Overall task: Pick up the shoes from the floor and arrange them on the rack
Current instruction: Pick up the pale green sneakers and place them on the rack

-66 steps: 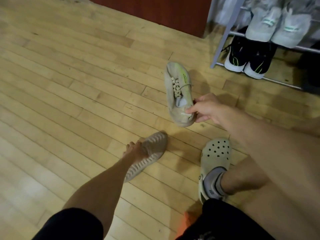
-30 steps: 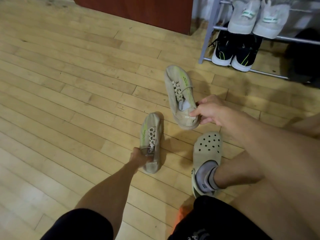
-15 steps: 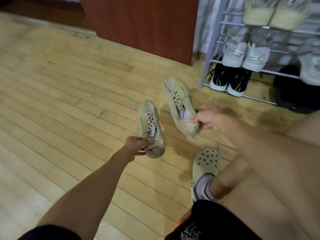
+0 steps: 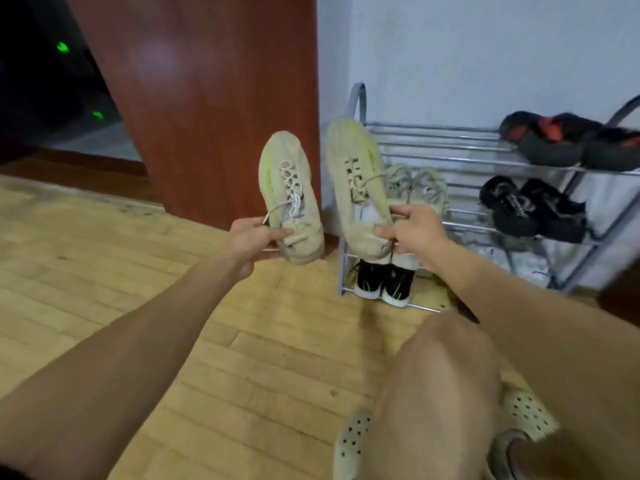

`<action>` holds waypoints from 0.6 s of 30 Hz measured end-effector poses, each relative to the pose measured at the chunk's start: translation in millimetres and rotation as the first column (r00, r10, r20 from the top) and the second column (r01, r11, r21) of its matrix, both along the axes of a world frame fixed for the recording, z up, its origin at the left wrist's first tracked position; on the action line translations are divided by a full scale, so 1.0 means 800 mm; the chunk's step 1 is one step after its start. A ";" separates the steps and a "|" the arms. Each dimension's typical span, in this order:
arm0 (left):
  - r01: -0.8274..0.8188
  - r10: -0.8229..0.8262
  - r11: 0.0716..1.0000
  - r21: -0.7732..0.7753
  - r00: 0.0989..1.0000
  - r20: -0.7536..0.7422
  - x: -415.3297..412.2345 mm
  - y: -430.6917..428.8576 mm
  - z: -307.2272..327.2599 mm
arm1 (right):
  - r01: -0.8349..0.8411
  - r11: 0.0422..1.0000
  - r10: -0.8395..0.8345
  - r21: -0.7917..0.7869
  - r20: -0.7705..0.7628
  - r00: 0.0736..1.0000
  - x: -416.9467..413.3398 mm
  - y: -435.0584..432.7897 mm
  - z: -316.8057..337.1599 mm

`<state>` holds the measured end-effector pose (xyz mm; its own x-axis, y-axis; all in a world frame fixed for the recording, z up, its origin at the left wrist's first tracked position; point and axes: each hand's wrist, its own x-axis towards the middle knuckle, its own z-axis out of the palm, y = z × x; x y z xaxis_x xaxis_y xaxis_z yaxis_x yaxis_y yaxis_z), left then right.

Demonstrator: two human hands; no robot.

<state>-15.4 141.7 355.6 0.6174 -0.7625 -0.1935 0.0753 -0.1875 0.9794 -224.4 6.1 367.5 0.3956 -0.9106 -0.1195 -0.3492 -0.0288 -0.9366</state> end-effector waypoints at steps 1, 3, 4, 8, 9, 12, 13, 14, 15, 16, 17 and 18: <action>-0.003 0.003 0.999 -0.036 1.000 0.019 -0.007 -0.020 0.020 | 0.033 0.999 -0.033 -0.015 0.034 0.999 -0.010 -0.016 0.013; 0.020 -0.016 0.996 -0.084 0.999 0.051 -0.023 -0.061 0.057 | 0.091 0.995 -0.088 -0.026 0.101 0.991 -0.030 -0.047 0.041; 0.042 -0.034 0.995 -0.095 0.996 0.077 -0.031 -0.083 0.074 | 0.121 0.992 -0.116 -0.029 0.125 0.985 -0.041 -0.065 0.054; 0.093 -0.074 0.990 -0.110 0.983 0.167 -0.056 -0.173 0.131 | 0.199 0.980 -0.193 -0.021 0.181 0.964 -0.074 -0.137 0.098; 0.100 -0.081 0.990 -0.101 0.982 0.172 -0.060 -0.195 0.140 | 0.216 0.976 -0.211 -0.008 0.190 0.959 -0.078 -0.154 0.105; 0.145 -0.132 0.988 -0.056 0.975 0.181 -0.069 -0.258 0.154 | 0.263 0.964 -0.263 0.026 0.197 0.945 -0.079 -0.203 0.113; 0.150 -0.140 0.988 -0.043 0.974 0.180 -0.070 -0.279 0.154 | 0.273 0.961 -0.275 0.042 0.196 0.941 -0.077 -0.219 0.112; 0.149 -0.141 0.988 -0.031 0.973 0.181 -0.071 -0.299 0.152 | 0.277 0.959 -0.283 0.057 0.194 0.939 -0.074 -0.233 0.109; 0.141 -0.135 0.990 -0.019 0.973 0.186 -0.070 -0.319 0.148 | 0.278 0.958 -0.287 0.072 0.189 0.939 -0.069 -0.247 0.105; 0.130 -0.125 0.991 -0.012 0.973 0.194 -0.068 -0.337 0.143 | 0.277 0.957 -0.288 0.083 0.184 0.940 -0.065 -0.258 0.100; 0.117 -0.113 0.993 -0.007 0.973 0.201 -0.065 -0.354 0.137 | 0.278 0.956 -0.291 0.091 0.183 0.939 -0.060 -0.270 0.095; 0.106 -0.103 0.994 -0.002 0.974 0.201 -0.061 -0.369 0.132 | 0.279 0.955 -0.293 0.097 0.185 0.938 -0.056 -0.280 0.092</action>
<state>-64.1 -153.3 461.3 0.5594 -0.8264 -0.0636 -0.1424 -0.1714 0.9749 -269.2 -217.6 440.9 0.1412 -0.9812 -0.1318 -0.1433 0.1114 -0.9834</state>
